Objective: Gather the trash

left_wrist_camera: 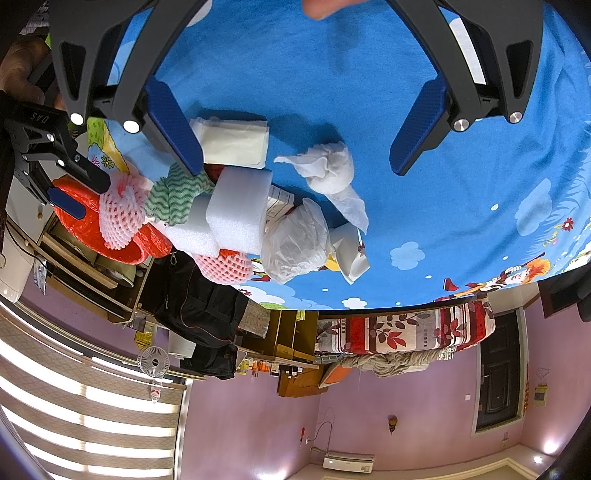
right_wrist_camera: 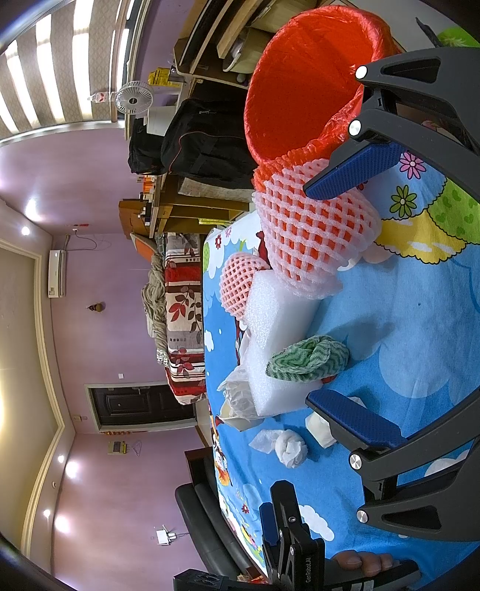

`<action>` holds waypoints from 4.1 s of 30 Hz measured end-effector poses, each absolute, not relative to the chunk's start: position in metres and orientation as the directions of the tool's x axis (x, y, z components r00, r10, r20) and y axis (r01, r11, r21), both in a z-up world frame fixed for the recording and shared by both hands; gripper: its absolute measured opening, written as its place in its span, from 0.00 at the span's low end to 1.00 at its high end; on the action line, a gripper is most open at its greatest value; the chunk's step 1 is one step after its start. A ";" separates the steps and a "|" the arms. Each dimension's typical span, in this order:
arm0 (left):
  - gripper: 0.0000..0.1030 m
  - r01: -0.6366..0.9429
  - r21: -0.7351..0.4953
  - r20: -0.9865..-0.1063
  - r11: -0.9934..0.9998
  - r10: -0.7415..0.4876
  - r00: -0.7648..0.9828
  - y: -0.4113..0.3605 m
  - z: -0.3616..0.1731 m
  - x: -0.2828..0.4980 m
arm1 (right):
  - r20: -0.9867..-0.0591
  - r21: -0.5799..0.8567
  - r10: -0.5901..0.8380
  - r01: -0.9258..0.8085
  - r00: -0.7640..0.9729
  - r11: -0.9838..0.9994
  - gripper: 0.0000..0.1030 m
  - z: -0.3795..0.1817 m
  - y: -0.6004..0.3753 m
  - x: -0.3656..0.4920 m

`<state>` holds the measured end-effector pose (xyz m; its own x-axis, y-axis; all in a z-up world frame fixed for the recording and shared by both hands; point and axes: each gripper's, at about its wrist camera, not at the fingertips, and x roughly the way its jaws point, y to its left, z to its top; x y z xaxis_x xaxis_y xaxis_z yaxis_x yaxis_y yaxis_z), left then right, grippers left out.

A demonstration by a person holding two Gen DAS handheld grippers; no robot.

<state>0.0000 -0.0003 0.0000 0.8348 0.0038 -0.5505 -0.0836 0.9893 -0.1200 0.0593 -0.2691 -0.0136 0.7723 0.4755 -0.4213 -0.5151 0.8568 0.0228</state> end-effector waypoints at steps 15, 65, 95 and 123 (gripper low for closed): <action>0.95 -0.084 -0.120 -0.551 0.989 0.004 0.835 0.000 0.000 0.000 | -0.422 0.031 0.474 -0.511 0.773 0.859 0.93 -0.017 -0.275 0.060; 0.94 -0.152 -0.189 -0.613 0.970 0.004 0.790 0.016 -0.010 0.009 | -0.580 0.119 0.395 -0.406 0.712 0.906 0.80 -0.037 -0.280 0.120; 0.24 -0.207 -0.145 -0.692 0.968 0.050 0.721 0.022 -0.005 0.045 | -0.511 0.137 0.437 -0.432 0.740 0.891 0.50 0.008 -0.308 0.105; 0.24 0.199 -0.049 -0.586 0.979 -0.189 0.788 -0.148 0.080 0.117 | -0.540 0.119 0.297 -0.278 0.788 0.953 0.51 0.033 -0.418 0.158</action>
<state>0.1168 -0.1480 0.0795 0.7878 -0.1895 -0.5860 0.1989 0.9788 -0.0491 0.1575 -0.4179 0.0331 0.7878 0.2969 -0.5397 -0.2776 0.9533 0.1192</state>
